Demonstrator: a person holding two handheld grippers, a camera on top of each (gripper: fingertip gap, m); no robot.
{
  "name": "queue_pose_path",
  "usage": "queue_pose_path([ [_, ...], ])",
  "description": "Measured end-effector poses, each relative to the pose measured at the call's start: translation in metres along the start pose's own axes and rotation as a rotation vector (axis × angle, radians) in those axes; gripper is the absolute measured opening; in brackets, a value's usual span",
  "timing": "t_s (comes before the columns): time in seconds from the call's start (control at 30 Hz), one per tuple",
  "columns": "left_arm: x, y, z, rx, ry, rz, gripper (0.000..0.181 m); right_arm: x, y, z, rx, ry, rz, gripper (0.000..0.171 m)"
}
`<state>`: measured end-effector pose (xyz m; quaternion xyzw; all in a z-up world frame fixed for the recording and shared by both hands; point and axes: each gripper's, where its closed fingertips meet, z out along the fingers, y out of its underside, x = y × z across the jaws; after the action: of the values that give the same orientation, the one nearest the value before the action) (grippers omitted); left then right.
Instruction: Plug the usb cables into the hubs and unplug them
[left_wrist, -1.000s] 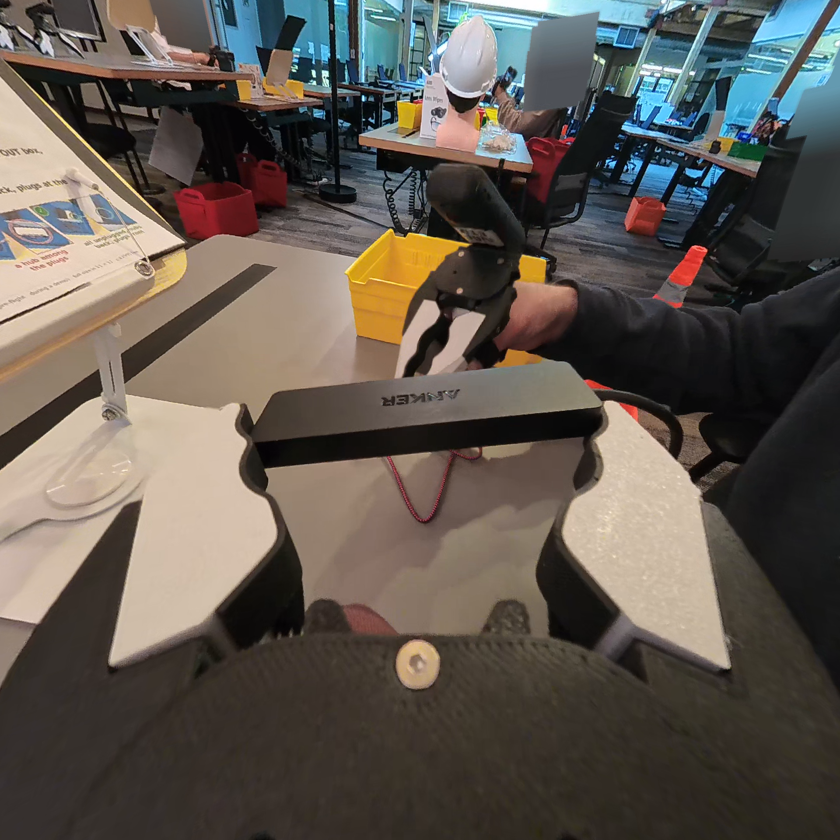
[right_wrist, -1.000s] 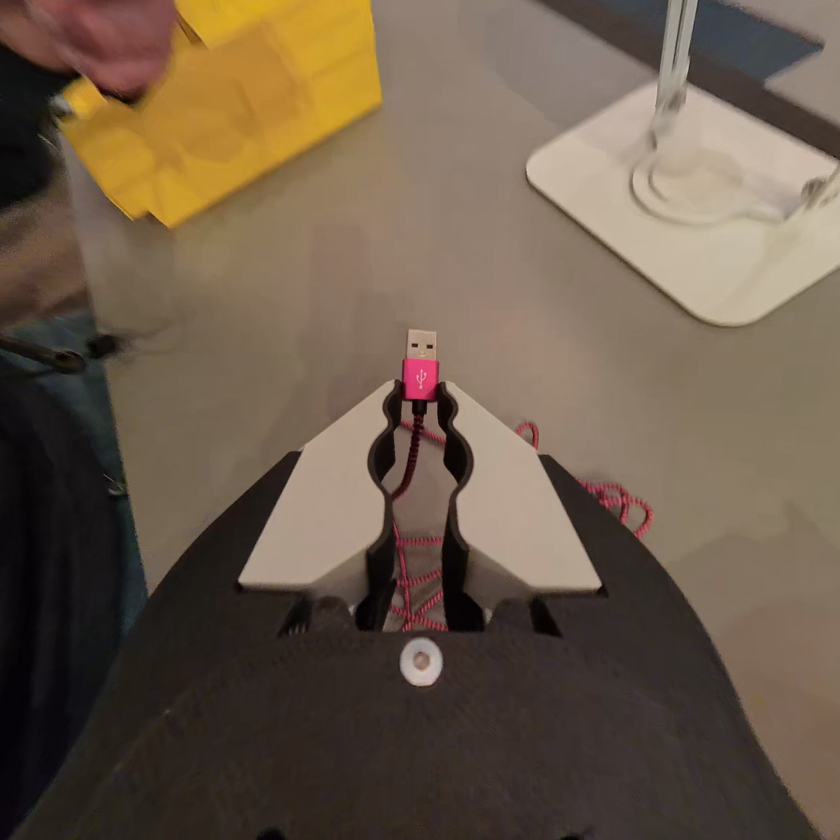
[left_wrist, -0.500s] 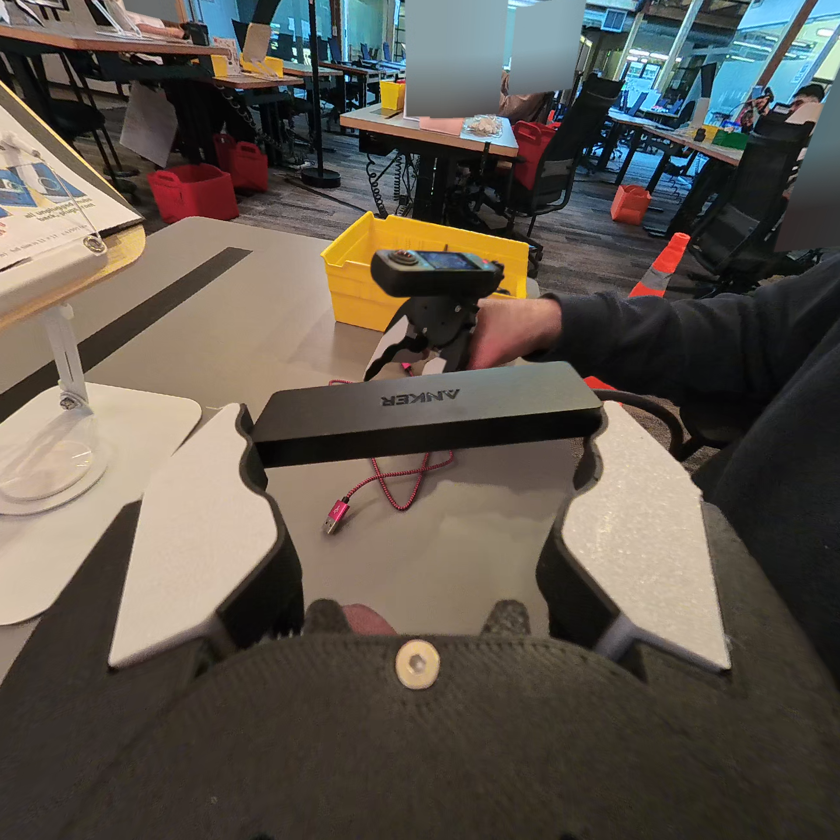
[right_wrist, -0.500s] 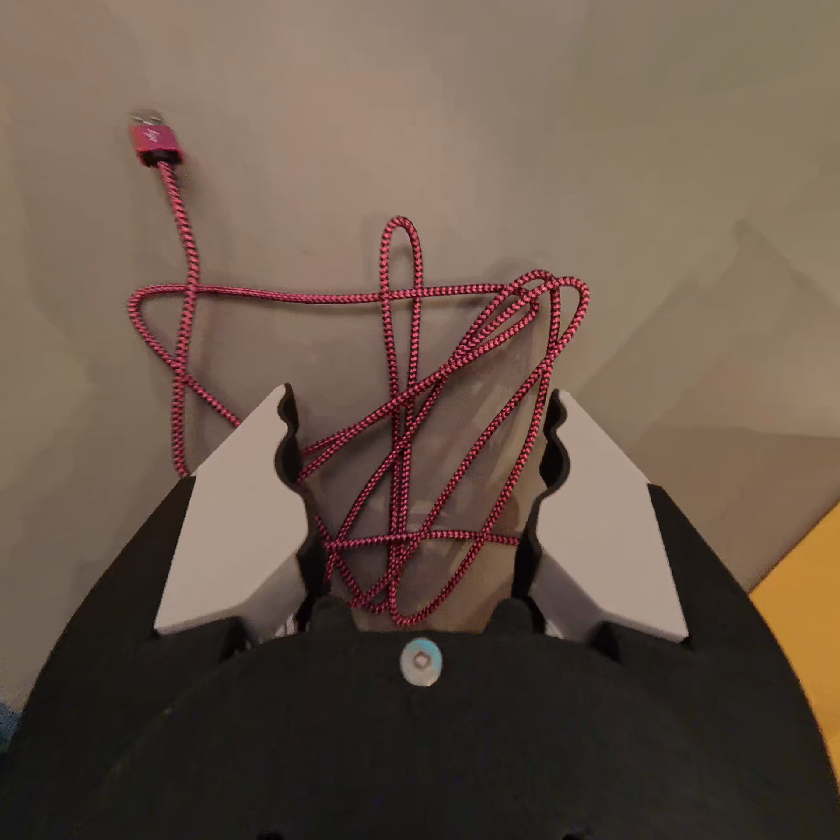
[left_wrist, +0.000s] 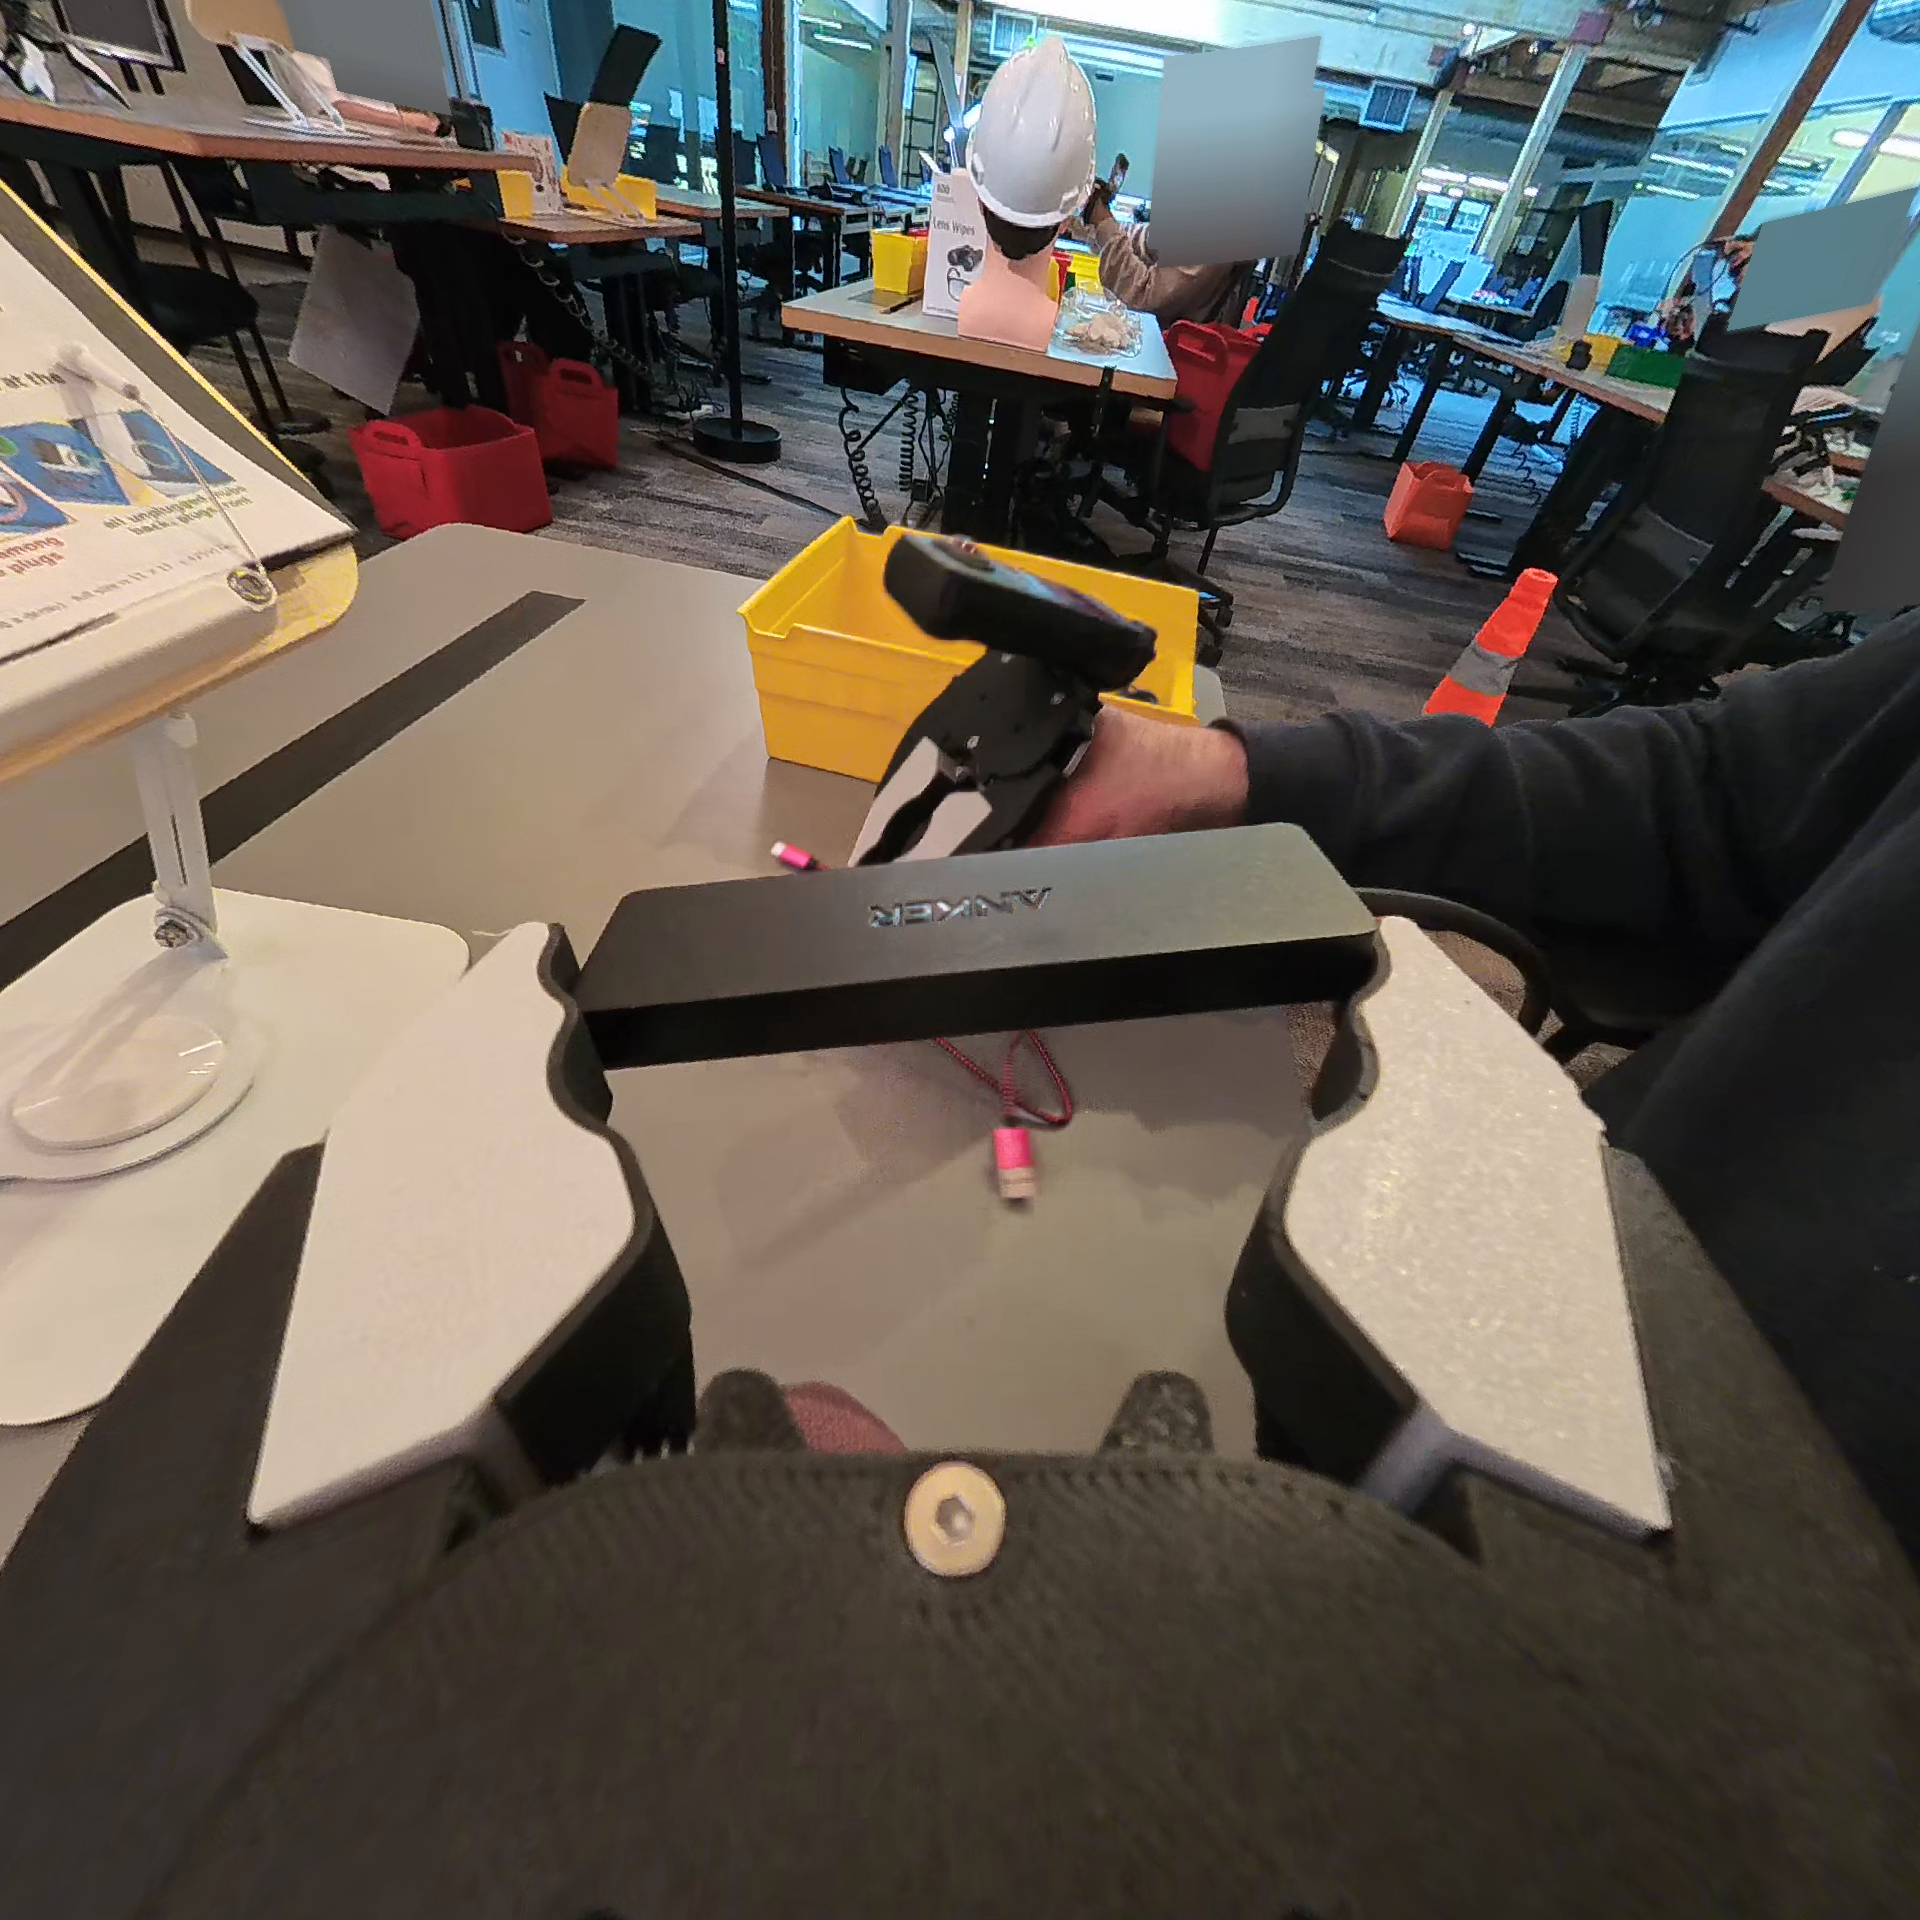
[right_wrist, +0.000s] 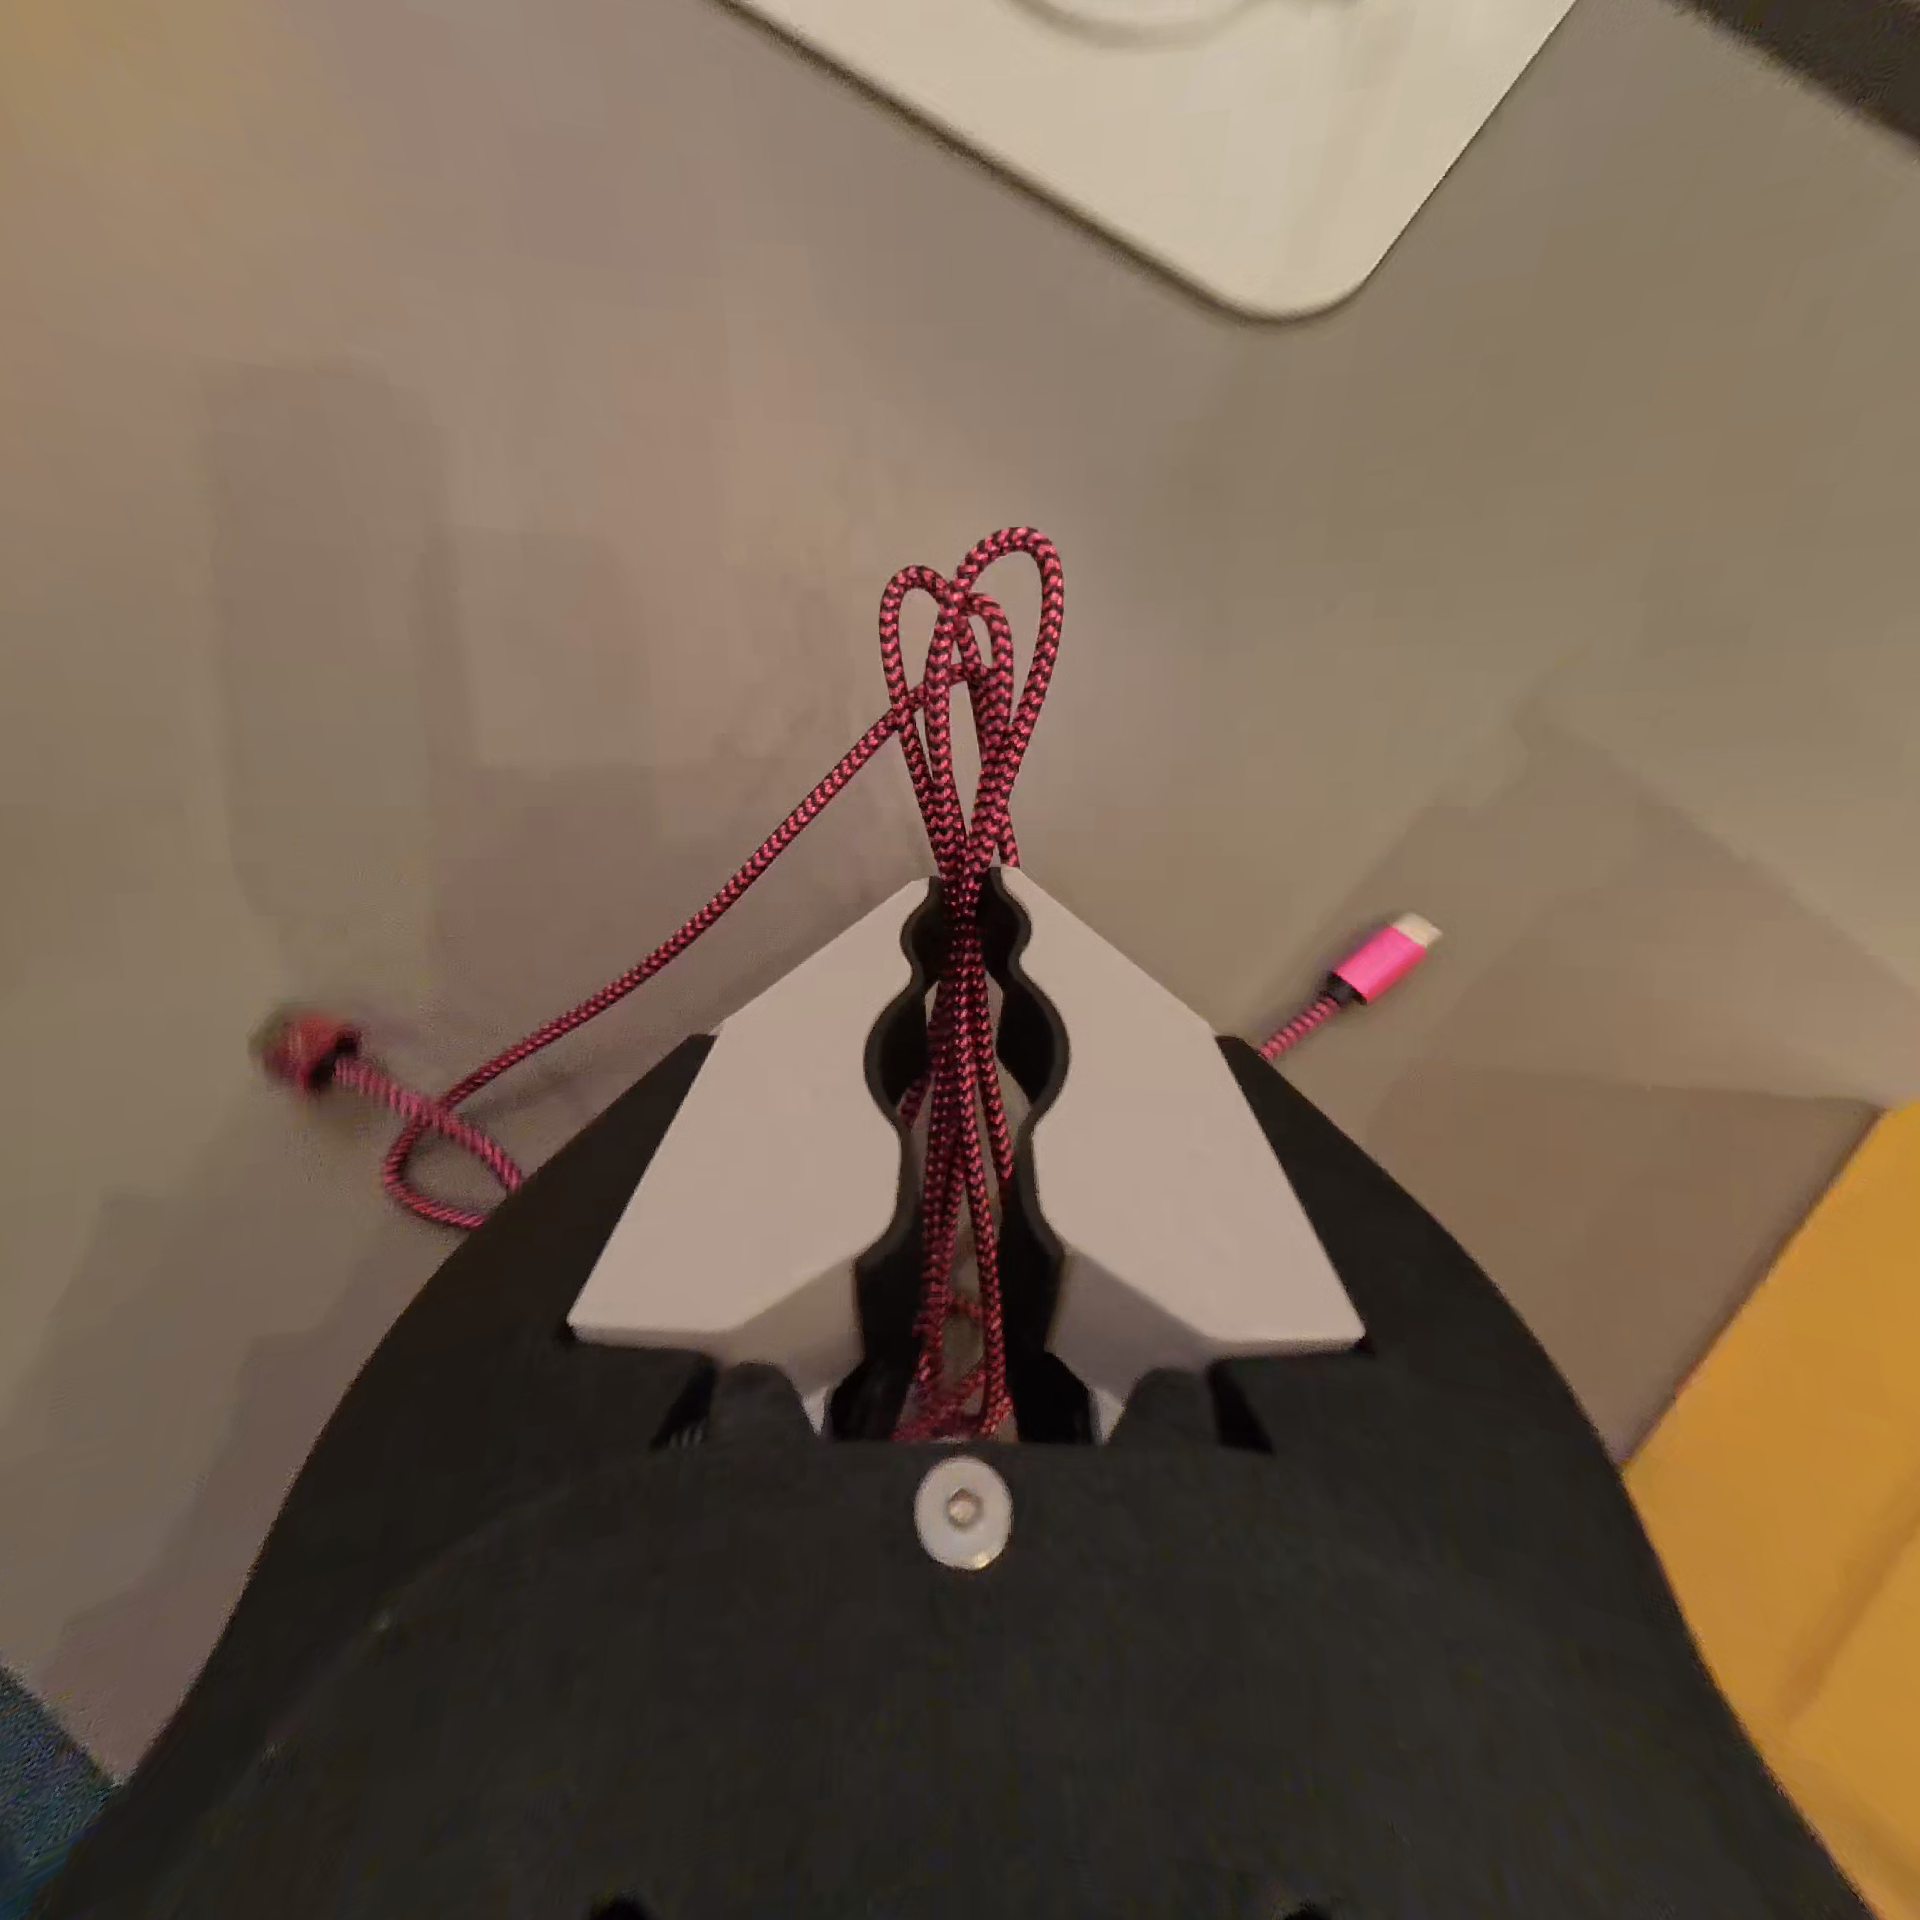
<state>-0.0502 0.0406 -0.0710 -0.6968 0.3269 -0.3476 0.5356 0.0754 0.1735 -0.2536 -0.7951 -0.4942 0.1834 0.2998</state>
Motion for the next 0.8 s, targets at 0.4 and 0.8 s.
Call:
queue_pose_path([
  [0.4, -0.006, -0.006, -0.006, 0.022, -0.021, -0.001, 0.132, 0.043, -0.102, -0.161, 0.368, 0.100, -0.021, 0.003],
  [0.8, -0.014, -0.008, -0.011, 0.031, -0.053, 0.000, 0.132, 0.151, -0.039, -0.275, 0.367, 0.449, -0.076, 0.003],
])
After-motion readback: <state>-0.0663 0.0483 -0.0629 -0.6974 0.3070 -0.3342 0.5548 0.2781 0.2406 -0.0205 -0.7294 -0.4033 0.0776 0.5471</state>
